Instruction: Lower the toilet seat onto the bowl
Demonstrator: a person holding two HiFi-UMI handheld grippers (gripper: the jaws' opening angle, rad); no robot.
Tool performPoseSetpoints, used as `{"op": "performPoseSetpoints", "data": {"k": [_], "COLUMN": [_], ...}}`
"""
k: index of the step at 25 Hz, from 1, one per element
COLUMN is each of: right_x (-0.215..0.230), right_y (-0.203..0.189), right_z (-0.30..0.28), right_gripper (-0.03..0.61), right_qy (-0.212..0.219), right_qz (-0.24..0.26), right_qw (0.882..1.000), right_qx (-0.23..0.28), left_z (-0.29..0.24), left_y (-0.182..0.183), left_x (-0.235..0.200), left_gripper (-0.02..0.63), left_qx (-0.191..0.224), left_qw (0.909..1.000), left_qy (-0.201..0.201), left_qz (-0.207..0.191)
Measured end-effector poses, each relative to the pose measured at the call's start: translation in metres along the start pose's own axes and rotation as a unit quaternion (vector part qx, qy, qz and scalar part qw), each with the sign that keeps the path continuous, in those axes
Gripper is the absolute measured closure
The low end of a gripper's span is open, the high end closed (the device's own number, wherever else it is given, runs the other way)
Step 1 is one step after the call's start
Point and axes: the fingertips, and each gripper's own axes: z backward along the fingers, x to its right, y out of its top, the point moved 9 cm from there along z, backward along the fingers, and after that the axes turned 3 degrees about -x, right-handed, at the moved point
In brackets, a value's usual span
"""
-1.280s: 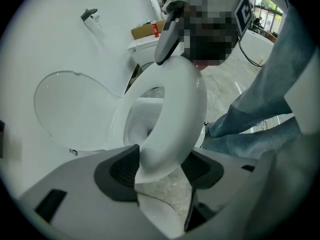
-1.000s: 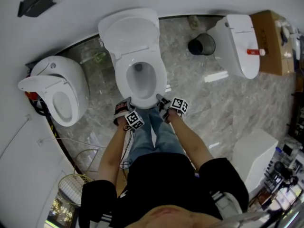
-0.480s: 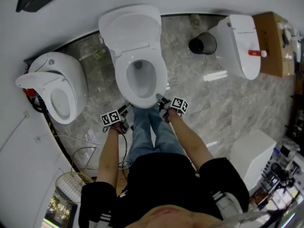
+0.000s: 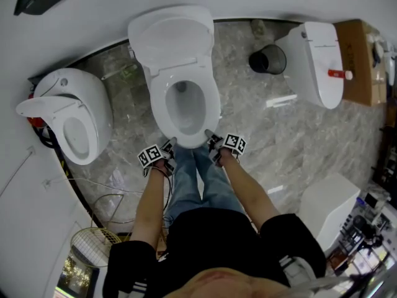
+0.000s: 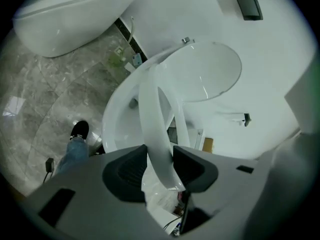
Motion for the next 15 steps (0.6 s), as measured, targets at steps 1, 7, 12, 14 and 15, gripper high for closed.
{"op": "performPoseSetpoints", "data": {"k": [1, 7, 12, 14, 15], "right_x": [0.002, 0.015, 0.021, 0.022, 0.023], "right_y": [0.000, 0.002, 0.007, 0.009, 0.010], "right_z": [-0.001, -0.008, -0.013, -0.016, -0.017], "right_gripper": [0.420, 0.394, 0.382, 0.382, 0.382], "right_qy": [-0.009, -0.084, -0.147, -0.168, -0.176], "right_qz": [0.001, 0.013, 0.052, 0.072, 0.081], "right_qw": [1.000, 0.996, 0.986, 0.981, 0.979], "right_qx": [-0.002, -0.019, -0.049, -0.063, -0.068], "left_z": [-0.002, -0.015, -0.027, -0.030, -0.031], "left_y": [0.000, -0.001, -0.003, -0.004, -0.004], "left_x": [-0.002, -0.017, -0.029, -0.033, -0.035], "left_gripper": [0.449, 0.446, 0.440, 0.439, 0.439], "left_qx": [-0.004, -0.025, -0.032, -0.034, -0.033], "left_qw": [0.9999, 0.9980, 0.9960, 0.9955, 0.9952], "left_qy": [0.009, 0.058, 0.084, 0.089, 0.091], "left_qz": [-0.001, -0.002, -0.002, -0.003, -0.003]}}
